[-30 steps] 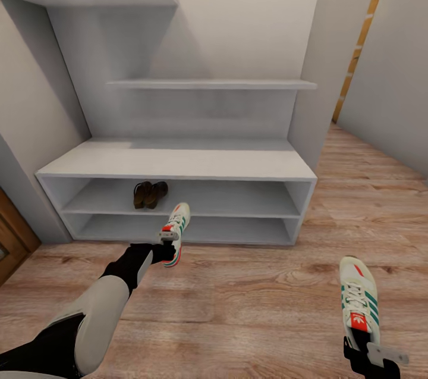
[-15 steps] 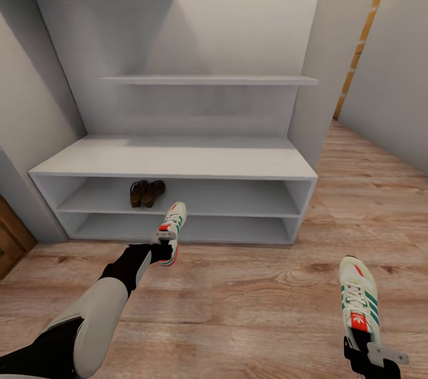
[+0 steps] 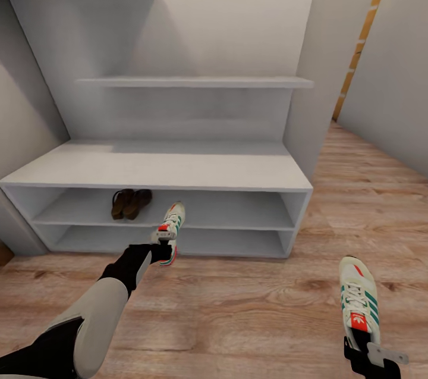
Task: Pick up the two gym shoes and the two sandals from the corridor floor and place them onto the hallstand (shoe rack) in the corridor, making sure they are on the rack and not on the floor. Arrange them so the two gym shoes are next to each other and the two sandals are next to each other.
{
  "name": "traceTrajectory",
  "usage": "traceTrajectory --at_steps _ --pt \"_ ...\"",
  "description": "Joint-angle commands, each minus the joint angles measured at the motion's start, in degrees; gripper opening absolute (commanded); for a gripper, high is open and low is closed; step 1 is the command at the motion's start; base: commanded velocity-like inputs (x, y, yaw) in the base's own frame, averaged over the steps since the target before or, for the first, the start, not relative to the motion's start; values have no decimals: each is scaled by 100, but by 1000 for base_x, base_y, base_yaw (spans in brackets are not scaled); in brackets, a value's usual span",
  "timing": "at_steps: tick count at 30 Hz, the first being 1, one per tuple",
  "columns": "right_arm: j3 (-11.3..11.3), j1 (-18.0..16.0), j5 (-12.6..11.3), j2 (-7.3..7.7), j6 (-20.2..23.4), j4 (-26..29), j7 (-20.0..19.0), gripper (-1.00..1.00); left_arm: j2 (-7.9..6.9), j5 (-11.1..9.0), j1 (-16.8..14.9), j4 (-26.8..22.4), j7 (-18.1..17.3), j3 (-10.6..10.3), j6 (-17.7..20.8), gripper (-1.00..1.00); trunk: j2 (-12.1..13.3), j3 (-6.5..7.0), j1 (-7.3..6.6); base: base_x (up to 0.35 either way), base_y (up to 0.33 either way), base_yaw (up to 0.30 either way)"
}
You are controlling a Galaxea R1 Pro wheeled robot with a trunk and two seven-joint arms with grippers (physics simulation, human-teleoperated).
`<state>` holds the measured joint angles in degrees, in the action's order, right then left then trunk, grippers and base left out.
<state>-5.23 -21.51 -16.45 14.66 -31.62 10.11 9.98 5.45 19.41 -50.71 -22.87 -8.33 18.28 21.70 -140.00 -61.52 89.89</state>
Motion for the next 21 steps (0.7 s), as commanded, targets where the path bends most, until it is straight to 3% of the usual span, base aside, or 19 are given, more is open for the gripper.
traceTrajectory --at_steps 1,11,17,21 --pt "-48 -3 -34 2 -10 0 30 -100 5 63 -4 -16 -39 44 32 -100 -2 -5 2 271 -204 0" --pt "-48 -3 -34 2 -10 0 30 -100 -14 62 -3 -24 -37 53 35 -100 -2 -5 2 288 -179 0" --pt "-48 -3 -34 2 -10 0 30 -100 -17 62 7 -24 -43 53 36 -100 -2 -5 2 290 -51 0" --pt "-48 -3 -34 2 -10 0 30 -100 -18 62 16 -24 -52 53 25 -100 -2 -5 2 83 -8 0"
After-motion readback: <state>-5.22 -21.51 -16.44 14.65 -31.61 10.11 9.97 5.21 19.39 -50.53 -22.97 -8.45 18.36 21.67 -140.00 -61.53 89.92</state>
